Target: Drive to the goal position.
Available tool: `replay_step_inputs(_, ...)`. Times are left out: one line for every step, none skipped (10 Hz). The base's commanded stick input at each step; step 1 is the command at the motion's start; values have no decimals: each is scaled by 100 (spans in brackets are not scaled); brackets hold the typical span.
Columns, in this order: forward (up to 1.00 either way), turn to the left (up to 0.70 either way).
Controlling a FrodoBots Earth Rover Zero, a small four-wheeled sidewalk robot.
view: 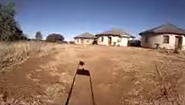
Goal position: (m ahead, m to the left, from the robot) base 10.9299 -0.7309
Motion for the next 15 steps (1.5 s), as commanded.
replay_step_inputs(50,0)
replay_step_inputs(50,0)
replay_step_inputs(50,0)
replay_step_inputs(50,0)
replay_step_inputs(50,0)
replay_step_inputs(50,0)
replay_step_inputs(50,0)
replay_step_inputs(50,0)
replay_step_inputs(50,0)
replay_step_inputs(50,0)
replay_step_inputs(50,0)
replay_step_inputs(50,0)
replay_step_inputs(50,0)
replay_step_inputs(50,0)
replay_step_inputs(50,0)
